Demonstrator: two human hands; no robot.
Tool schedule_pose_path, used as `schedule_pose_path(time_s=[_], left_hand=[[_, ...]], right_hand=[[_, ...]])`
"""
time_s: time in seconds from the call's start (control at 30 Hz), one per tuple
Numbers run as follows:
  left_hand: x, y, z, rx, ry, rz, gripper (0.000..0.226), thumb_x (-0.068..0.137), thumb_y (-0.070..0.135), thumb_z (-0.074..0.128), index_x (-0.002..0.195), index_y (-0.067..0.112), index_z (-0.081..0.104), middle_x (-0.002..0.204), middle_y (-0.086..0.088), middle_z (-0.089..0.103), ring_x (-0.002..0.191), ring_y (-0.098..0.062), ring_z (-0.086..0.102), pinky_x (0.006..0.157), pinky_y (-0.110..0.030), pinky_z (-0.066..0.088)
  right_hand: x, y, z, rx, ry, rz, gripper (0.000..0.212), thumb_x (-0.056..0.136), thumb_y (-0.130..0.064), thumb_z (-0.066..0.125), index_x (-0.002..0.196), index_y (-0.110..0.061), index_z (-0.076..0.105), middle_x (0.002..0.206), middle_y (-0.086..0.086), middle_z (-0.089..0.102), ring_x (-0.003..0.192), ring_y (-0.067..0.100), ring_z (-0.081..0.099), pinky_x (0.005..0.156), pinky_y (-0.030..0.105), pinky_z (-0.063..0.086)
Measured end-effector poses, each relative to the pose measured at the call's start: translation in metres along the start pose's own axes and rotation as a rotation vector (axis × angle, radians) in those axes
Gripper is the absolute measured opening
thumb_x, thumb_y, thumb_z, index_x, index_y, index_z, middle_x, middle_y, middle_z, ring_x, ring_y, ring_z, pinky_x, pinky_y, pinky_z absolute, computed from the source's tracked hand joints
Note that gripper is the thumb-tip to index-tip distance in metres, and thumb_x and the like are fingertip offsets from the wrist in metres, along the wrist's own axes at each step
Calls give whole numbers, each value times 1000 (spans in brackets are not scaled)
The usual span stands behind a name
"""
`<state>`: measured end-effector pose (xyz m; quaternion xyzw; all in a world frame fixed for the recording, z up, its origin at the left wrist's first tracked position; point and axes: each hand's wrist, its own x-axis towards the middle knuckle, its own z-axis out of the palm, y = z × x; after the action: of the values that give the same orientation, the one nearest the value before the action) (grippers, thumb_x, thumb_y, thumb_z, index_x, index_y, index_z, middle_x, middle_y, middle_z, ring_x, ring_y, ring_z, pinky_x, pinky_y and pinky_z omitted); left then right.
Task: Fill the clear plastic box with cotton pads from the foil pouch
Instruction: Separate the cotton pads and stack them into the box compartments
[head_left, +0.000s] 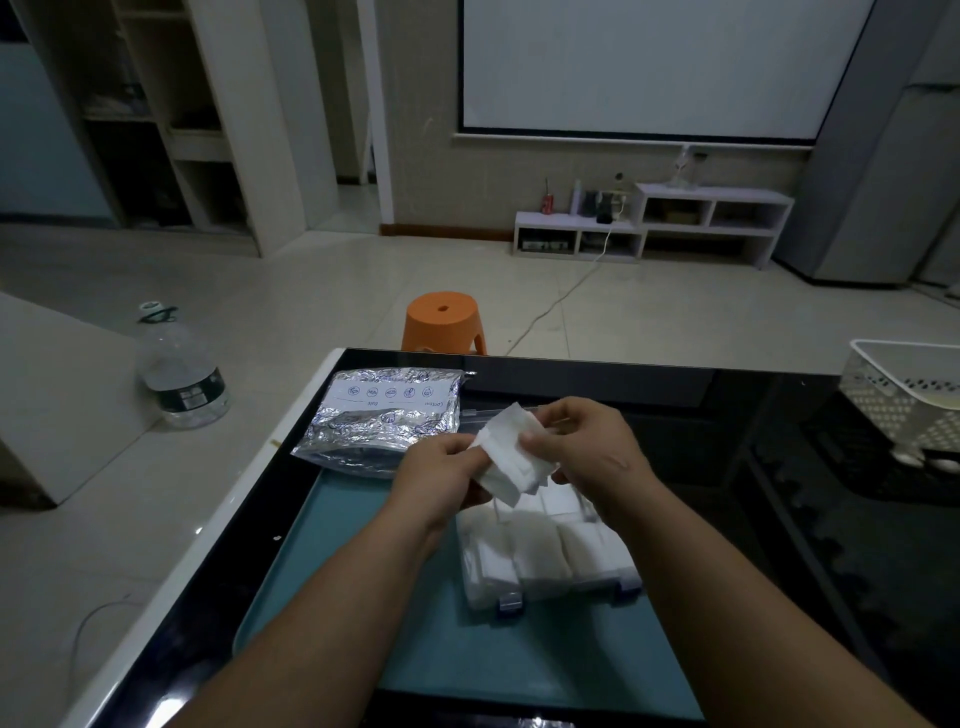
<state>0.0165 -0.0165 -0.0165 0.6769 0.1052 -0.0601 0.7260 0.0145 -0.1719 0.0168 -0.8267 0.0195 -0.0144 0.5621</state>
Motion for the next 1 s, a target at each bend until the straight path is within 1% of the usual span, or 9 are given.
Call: schedule_pose_path(time_s=[0.13, 0.23, 0.3, 0.37, 0.47, 0.53, 0.63, 0.8, 1.0], left_hand=[[-4, 3, 0, -2, -71, -23, 13, 91, 5, 58, 96, 7, 70, 83, -12, 73, 72, -23, 69, 61, -30, 54], [-7, 6, 1, -100, -125, -62, 15, 92, 2, 55, 91, 6, 70, 82, -13, 74, 74, -25, 70, 70, -38, 59], [-9, 7, 2, -148, -136, -75, 18, 94, 1, 52, 87, 5, 68, 75, -11, 74, 73, -25, 70, 71, -39, 59], [-9, 7, 2, -208, -131, -95, 17, 97, 8, 52, 89, 3, 67, 77, -13, 74, 74, -26, 70, 68, -39, 60], [-8, 7, 1, -283, -163, -123, 30, 96, 27, 56, 99, 0, 69, 87, -16, 74, 79, -28, 72, 71, -41, 59], [-9, 6, 0, -221, -202, -83, 23, 93, 16, 59, 108, 0, 67, 86, -13, 75, 75, -23, 72, 68, -35, 58], [-8, 3, -1, -165, -204, -52, 29, 87, -3, 61, 116, 0, 63, 96, -15, 73, 78, -24, 72, 64, -31, 57], [-4, 3, -2, -135, -145, -29, 31, 85, -4, 63, 115, 2, 64, 97, -15, 73, 74, -22, 72, 61, -30, 56], [-1, -1, -4, -122, -98, -49, 31, 85, -4, 64, 116, 0, 63, 95, -15, 71, 68, -20, 70, 58, -29, 55]], right_hand=[[1, 4, 1, -87, 2, -33, 8, 85, -20, 71, 91, -22, 65, 90, -4, 68, 83, 10, 66, 66, 23, 53], [1, 5, 1, -144, 7, -62, 9, 85, -21, 71, 91, -24, 65, 89, -6, 67, 82, 9, 65, 69, 26, 55], [1, 6, 2, -177, 9, -74, 10, 85, -21, 71, 93, -25, 65, 90, -6, 67, 83, 10, 65, 75, 30, 58], [1, 7, 2, -202, 14, -81, 11, 84, -22, 72, 92, -26, 65, 90, -5, 67, 84, 10, 65, 79, 34, 58], [3, 8, 1, -225, 32, -83, 12, 84, -24, 73, 88, -29, 63, 89, -5, 67, 84, 10, 65, 80, 37, 59], [3, 8, 1, -243, 44, -80, 13, 85, -26, 71, 85, -33, 60, 90, -7, 66, 85, 10, 65, 80, 38, 59], [4, 9, 1, -238, 91, -71, 12, 88, -26, 68, 84, -32, 58, 90, -8, 64, 84, 10, 64, 78, 38, 59], [4, 7, 1, -54, 137, -4, 5, 94, -21, 59, 90, -25, 57, 93, -3, 61, 82, 14, 63, 69, 32, 60], [1, 3, -8, 56, 226, -1, 4, 95, -16, 55, 93, -16, 58, 94, 3, 60, 85, 19, 62, 77, 36, 57]])
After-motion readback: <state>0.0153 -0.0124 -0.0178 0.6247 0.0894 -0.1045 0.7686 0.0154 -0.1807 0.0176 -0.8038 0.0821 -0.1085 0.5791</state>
